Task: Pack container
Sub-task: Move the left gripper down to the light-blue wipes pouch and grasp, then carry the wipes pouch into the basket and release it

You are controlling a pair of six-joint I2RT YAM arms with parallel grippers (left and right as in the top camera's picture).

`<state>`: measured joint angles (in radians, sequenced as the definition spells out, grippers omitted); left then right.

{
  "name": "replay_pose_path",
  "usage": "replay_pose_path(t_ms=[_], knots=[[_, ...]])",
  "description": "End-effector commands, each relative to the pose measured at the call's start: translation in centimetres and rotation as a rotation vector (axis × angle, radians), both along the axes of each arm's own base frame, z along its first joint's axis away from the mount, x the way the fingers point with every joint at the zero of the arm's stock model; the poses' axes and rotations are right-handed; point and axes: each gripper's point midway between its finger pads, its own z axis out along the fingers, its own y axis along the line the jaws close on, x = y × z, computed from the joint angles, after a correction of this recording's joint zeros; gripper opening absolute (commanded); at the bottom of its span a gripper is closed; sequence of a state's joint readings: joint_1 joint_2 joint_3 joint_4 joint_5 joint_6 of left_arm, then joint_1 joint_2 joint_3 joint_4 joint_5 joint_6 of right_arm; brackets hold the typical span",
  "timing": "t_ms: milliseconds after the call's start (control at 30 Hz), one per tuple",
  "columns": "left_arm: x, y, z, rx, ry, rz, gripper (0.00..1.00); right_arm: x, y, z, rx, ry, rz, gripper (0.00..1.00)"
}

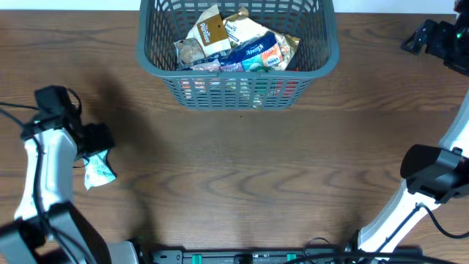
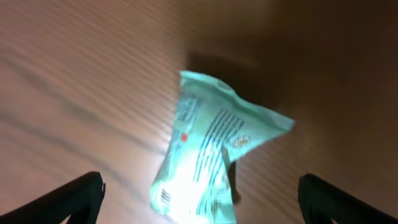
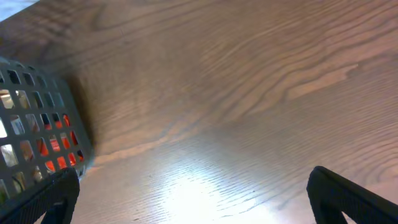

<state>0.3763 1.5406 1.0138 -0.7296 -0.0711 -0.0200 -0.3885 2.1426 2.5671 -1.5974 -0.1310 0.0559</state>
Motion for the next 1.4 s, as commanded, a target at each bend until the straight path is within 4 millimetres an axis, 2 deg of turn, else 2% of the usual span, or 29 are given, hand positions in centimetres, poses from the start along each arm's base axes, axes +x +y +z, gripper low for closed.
replay_pose_path(t_ms=[0, 200, 400, 433, 600, 700, 767, 800, 833, 867, 967, 1100, 1200, 1267, 1367], knots=[[-0.4, -0.6, -3.1, -0.042, 0.059, -0.072, 0.98, 0.1, 0.2, 0.0, -0.004, 0.000, 0.016, 0.99], [-0.9, -0.8, -6.8, -0.081, 0.141, -0.072, 0.98, 0.1, 0.2, -0.1, -0.003, 0.002, 0.015, 0.99], [-1.4, -1.5, -8.8, -0.129, 0.188, -0.074, 1.00, 0.0, 0.2, -0.1, -0.001, 0.007, 0.016, 0.99], [-1.4, -1.7, -8.9, -0.140, 0.188, -0.075, 0.97, -0.1, 0.2, -0.1, -0.001, 0.008, 0.016, 0.99], [-1.5, -2.6, -8.9, -0.191, 0.187, -0.075, 0.59, -0.1, 0.2, -0.1, -0.001, 0.009, 0.015, 0.99], [-1.6, -3.0, -8.8, -0.215, 0.183, -0.072, 0.38, -0.1, 0.3, -0.1, 0.000, 0.010, 0.016, 0.99], [-1.4, -3.0, -8.3, -0.215, 0.174, -0.047, 0.30, -0.1, 0.3, -0.1, 0.000, 0.011, 0.016, 0.99], [-1.2, -2.9, -7.8, -0.214, 0.165, -0.028, 0.21, -0.2, 0.3, -0.1, 0.001, 0.012, 0.016, 0.99], [-0.9, -2.8, -7.0, -0.211, 0.154, -0.011, 0.10, -0.2, 0.3, -0.2, 0.002, 0.013, 0.016, 0.99], [-0.4, -2.7, -6.1, -0.209, 0.136, -0.004, 0.06, -0.2, 0.3, -0.2, 0.002, 0.014, 0.016, 0.99], [1.7, -2.7, -2.5, -0.225, 0.046, -0.017, 0.06, -0.3, 0.3, -0.2, 0.002, 0.017, 0.016, 0.99], [5.4, -4.2, 5.7, -0.275, -0.138, -0.156, 0.06, -0.3, 0.3, -0.2, 0.003, 0.018, 0.016, 0.99], [7.4, -5.0, 12.3, -0.212, -0.249, -0.281, 0.06, -0.3, 0.3, -0.2, 0.003, 0.018, 0.016, 0.99], [8.6, -6.5, 17.0, -0.145, -0.323, -0.424, 0.06, -0.3, 0.3, -0.2, 0.003, 0.018, 0.016, 0.99], [10.2, -9.2, 22.8, -0.035, -0.429, -0.638, 0.06, -0.3, 0.3, -0.2, 0.003, 0.017, 0.017, 0.99]])
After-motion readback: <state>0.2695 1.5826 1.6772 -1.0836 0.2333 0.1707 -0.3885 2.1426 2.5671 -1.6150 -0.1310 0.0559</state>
